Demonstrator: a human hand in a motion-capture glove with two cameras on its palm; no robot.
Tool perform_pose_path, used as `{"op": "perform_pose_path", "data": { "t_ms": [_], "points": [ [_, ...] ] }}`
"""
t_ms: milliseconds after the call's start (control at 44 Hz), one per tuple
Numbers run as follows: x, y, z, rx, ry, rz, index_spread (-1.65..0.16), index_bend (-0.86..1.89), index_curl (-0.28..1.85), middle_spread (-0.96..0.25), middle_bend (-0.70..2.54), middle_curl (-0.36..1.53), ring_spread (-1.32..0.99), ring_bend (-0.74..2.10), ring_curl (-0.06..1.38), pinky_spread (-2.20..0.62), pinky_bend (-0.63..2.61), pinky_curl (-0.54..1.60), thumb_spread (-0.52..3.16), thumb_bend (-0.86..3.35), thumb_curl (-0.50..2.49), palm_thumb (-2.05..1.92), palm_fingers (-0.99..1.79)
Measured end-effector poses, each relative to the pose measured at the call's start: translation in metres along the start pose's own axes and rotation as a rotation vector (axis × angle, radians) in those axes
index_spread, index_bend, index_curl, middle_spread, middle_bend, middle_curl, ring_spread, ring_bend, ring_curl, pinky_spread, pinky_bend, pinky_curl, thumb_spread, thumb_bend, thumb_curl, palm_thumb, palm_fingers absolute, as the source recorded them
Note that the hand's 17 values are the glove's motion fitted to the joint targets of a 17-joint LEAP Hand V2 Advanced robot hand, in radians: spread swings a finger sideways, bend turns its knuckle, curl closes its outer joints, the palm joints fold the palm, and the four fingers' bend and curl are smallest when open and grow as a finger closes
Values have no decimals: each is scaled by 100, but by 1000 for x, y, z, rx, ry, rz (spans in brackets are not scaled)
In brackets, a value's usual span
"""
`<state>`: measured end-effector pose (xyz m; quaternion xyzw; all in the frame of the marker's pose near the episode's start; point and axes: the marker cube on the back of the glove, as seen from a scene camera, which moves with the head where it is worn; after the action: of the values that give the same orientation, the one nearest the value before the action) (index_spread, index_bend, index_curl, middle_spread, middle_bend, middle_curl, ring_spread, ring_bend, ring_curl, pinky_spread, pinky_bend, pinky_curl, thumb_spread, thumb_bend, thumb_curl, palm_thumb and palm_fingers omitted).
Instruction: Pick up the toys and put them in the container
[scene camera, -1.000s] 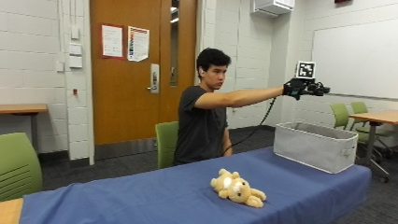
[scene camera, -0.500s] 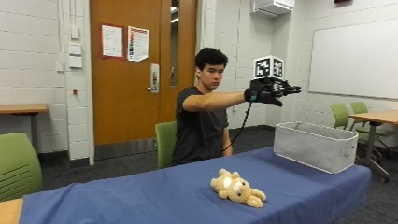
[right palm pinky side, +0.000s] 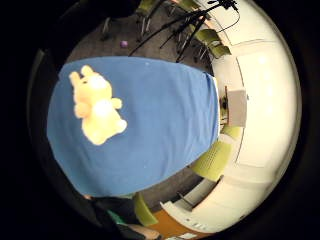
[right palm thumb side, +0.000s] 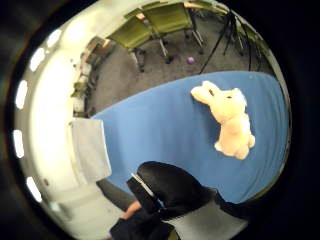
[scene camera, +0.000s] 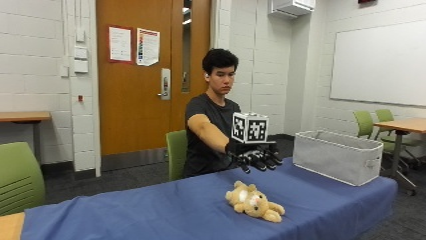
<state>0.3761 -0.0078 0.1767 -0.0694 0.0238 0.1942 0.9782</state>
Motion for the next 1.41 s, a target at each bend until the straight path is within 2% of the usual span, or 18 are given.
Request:
{"op": "perform_pose_path", "data": {
  "t_ms": [250, 523, 659, 864, 932, 1000, 1069, 1091, 1114, 1182, 1319, 1410],
  "points": [
    [3, -20, 77, -72, -7, -14, -24, 6, 14, -3, 15, 29, -10, 16, 26, 0, 83, 34, 85, -9, 23, -11, -27],
    [18, -27, 115, -102, -55, -3, -26, 7, 14, -3, 13, 27, -9, 15, 24, 0, 84, 35, 88, -7, 23, -8, -29],
    [21, -28, 119, -103, -116, 15, -30, 19, 18, -3, 8, 24, -9, 14, 23, 0, 85, 35, 95, 0, 25, 4, -23],
    [20, -31, 116, -101, -165, 39, -39, 78, 37, -9, 5, 16, -10, 21, 23, -8, 79, 33, 109, 10, 30, 27, 10],
    [19, -31, 114, -89, -158, 38, -38, 89, 40, -15, 18, 17, -16, 30, 24, -14, 73, 30, 113, 14, 31, 35, 36],
    [17, -29, 111, -54, -127, 28, -37, 93, 42, -22, 34, 22, -23, 34, 23, -18, 65, 27, 117, 17, 32, 41, 60],
    [14, -27, 109, 0, -71, 15, -35, 93, 44, -26, 42, 25, -29, 37, 25, -23, 64, 28, 121, 19, 33, 46, 72],
    [13, -27, 108, 17, -47, 11, -34, 89, 44, -27, 44, 26, -32, 43, 27, -25, 67, 28, 121, 21, 35, 50, 80],
    [11, -27, 107, 34, -21, 8, -34, 91, 45, -28, 44, 27, -32, 38, 24, -25, 63, 27, 122, 20, 34, 49, 74],
    [9, -26, 104, 72, 49, 5, -33, 79, 44, -30, 45, 28, -38, 54, 30, -31, 73, 30, 120, 22, 38, 55, 92],
    [7, -21, 101, 56, 104, -8, -32, 63, 43, -35, 55, 33, -45, 75, 38, -42, 76, 33, 109, 25, 46, 66, 115],
    [8, -15, 99, 41, 75, -29, -31, 63, 46, -37, 66, 38, -46, 85, 43, -45, 72, 34, 101, 24, 51, 67, 124]
  ]
}}
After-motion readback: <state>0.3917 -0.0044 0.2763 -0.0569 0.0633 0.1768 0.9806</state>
